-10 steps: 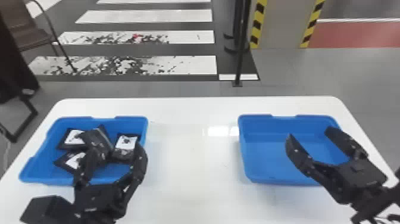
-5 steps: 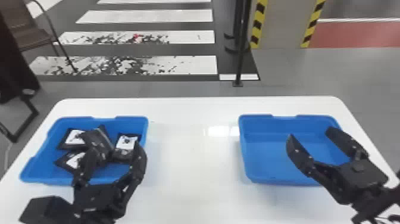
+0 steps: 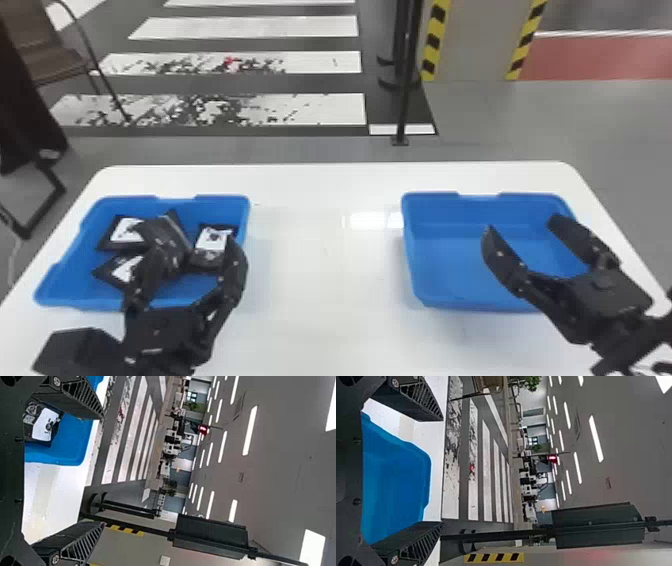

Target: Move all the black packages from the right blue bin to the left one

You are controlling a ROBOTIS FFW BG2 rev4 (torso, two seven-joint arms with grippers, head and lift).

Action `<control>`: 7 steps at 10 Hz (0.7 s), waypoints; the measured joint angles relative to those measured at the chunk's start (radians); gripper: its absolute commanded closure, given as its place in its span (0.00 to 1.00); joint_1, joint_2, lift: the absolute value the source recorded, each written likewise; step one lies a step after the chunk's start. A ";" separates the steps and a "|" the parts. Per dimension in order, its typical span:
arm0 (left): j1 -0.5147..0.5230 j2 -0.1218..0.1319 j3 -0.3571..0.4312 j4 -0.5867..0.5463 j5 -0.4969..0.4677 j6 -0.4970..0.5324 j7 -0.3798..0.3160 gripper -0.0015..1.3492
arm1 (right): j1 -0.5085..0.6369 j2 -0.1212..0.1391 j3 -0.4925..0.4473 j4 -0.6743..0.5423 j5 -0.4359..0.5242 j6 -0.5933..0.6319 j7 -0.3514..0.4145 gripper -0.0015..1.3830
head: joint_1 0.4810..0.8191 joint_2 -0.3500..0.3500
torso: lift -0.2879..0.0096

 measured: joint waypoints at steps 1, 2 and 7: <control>-0.002 0.001 -0.001 0.000 0.000 0.001 0.000 0.07 | -0.001 0.000 0.000 0.000 0.001 0.000 0.000 0.07 | 0.63 0.55 | 0.45; -0.004 0.003 -0.004 0.000 0.001 0.003 0.000 0.07 | -0.002 0.000 0.000 0.002 0.002 0.000 0.000 0.07 | 0.63 0.55 | 0.45; -0.009 0.008 -0.013 0.000 0.003 0.006 0.000 0.07 | -0.009 0.000 0.000 0.017 -0.008 0.000 0.000 0.07 | 0.63 0.54 | 0.45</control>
